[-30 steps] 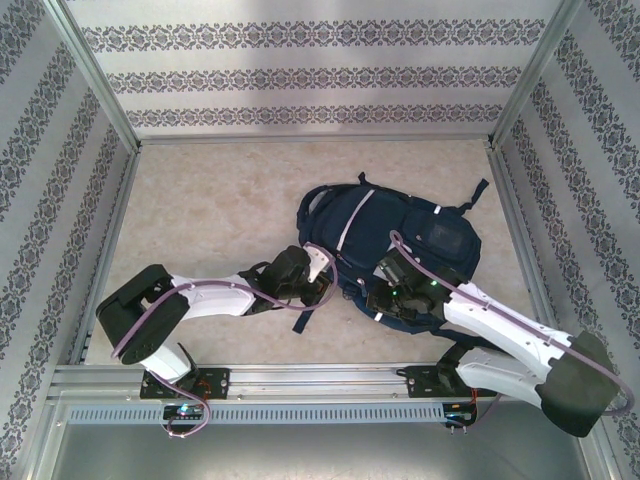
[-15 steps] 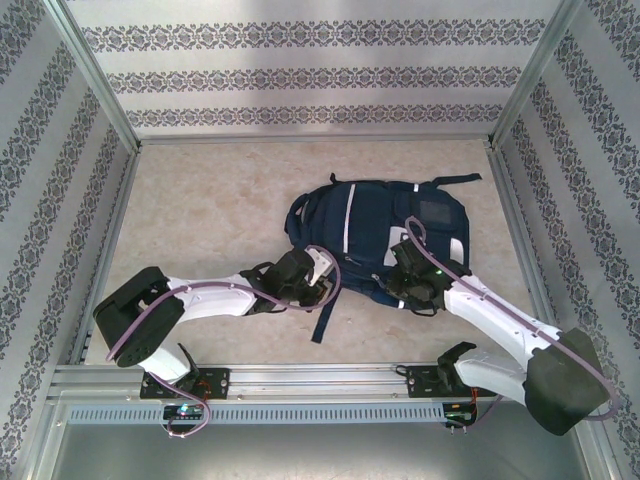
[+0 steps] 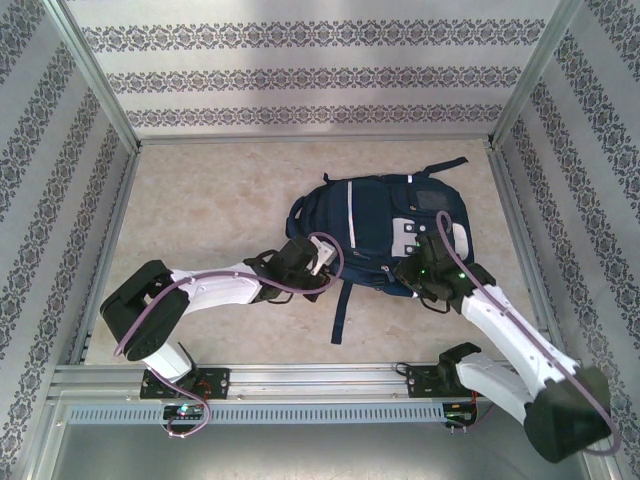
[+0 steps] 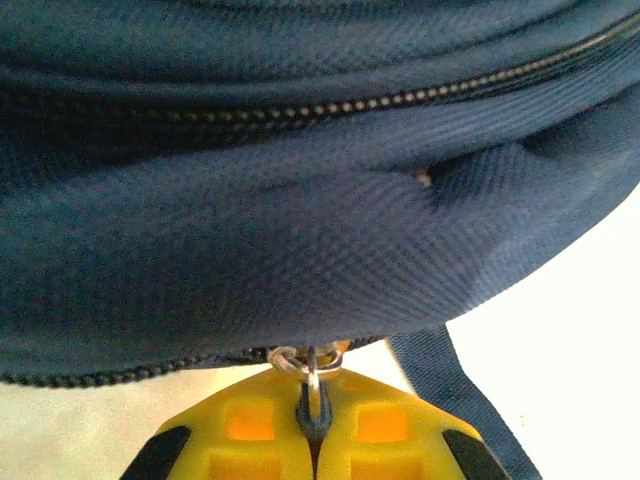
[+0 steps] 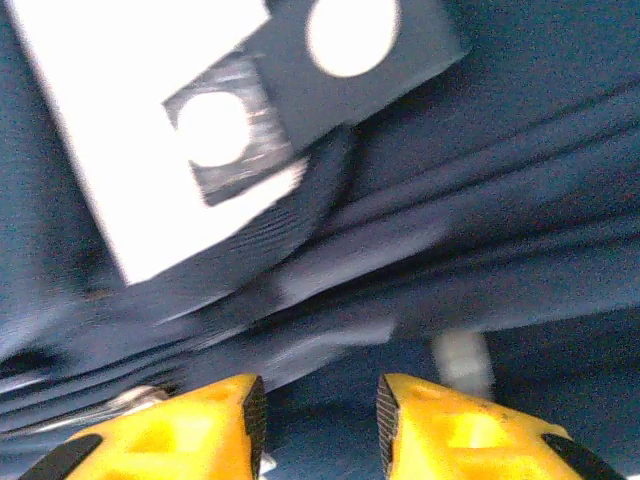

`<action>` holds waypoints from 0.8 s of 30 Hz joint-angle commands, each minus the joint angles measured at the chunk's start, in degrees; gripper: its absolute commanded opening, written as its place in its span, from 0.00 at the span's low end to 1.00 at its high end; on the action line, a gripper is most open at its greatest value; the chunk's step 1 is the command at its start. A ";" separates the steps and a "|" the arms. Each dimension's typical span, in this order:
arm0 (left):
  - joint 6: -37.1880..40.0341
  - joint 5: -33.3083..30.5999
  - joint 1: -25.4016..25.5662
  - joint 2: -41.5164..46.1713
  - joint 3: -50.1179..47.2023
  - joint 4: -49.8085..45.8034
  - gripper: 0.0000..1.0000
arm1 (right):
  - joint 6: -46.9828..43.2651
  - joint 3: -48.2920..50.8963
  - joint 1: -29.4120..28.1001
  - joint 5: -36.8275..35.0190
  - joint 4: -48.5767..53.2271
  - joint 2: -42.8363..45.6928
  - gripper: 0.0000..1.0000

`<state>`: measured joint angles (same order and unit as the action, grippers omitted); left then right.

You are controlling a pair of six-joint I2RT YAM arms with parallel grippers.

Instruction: Pack the student bag

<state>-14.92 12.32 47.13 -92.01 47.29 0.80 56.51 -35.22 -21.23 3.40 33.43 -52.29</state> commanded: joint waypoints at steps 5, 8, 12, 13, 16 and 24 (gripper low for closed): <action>0.37 3.59 0.68 2.33 2.80 -3.54 0.00 | 20.32 6.07 -8.72 5.37 -8.29 5.55 0.60; -0.23 3.42 0.72 2.69 2.26 -3.06 0.00 | 23.97 7.71 -10.16 2.30 -10.33 4.39 0.75; -1.43 4.06 0.94 3.09 1.80 -2.58 0.00 | 25.78 11.70 -10.02 0.59 -20.37 1.03 0.75; -1.77 4.40 1.13 3.25 1.69 -2.19 0.00 | 25.76 11.96 -9.96 0.25 -22.13 -0.49 0.71; -2.37 4.82 2.06 3.23 1.87 -2.12 0.00 | 25.38 12.37 -10.18 -0.60 -29.26 -4.86 0.63; -2.97 4.83 2.88 3.14 2.36 -2.27 0.00 | 12.70 6.15 -9.49 -8.14 -21.80 -13.47 0.10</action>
<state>-17.26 14.59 48.42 -91.33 48.27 -1.74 76.31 -25.58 -31.29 2.31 8.73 -63.75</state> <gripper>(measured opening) 0.062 0.128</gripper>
